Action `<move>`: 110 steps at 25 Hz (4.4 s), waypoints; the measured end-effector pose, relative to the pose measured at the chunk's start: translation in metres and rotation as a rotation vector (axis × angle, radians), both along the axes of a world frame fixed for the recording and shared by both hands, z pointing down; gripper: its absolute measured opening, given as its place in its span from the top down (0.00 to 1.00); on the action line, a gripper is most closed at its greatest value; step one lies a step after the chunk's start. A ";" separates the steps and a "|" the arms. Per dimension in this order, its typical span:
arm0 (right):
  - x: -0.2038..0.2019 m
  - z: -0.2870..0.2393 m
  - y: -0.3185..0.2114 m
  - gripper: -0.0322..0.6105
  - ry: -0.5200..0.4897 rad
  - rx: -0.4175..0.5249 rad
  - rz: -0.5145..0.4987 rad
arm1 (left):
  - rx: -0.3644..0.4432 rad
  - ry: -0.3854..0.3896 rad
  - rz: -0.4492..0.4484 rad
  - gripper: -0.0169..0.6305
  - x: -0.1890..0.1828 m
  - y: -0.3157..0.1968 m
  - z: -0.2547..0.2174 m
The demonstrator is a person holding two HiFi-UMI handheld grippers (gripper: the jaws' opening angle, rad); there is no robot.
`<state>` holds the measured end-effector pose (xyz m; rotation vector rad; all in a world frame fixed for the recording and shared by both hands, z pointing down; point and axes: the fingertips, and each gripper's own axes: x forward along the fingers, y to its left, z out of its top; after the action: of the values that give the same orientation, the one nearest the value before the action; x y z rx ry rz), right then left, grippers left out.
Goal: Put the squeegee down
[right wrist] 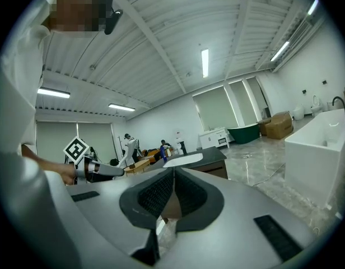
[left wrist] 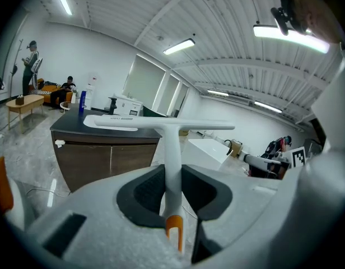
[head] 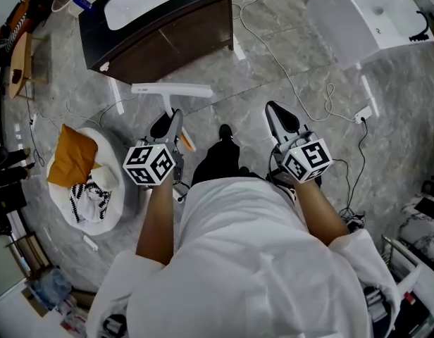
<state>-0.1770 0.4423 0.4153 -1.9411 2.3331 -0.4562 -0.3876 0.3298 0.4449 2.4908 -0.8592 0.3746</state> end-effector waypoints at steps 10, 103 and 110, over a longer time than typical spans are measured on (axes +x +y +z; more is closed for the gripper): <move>0.032 -0.020 -0.125 0.92 0.041 0.001 -0.011 | 0.043 0.044 0.020 0.83 0.037 -0.136 -0.029; 0.396 0.009 -0.790 0.92 0.031 -0.134 -0.499 | -0.503 -0.029 -0.438 0.83 0.395 -0.679 0.086; 0.412 0.025 -0.800 0.92 0.022 -0.166 -0.537 | -0.542 -0.079 -0.463 0.83 0.401 -0.687 0.109</move>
<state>0.2346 -0.3576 0.4405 -1.3458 2.9025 -0.6803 0.0135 -0.3573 0.5540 1.7342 -1.1514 0.4696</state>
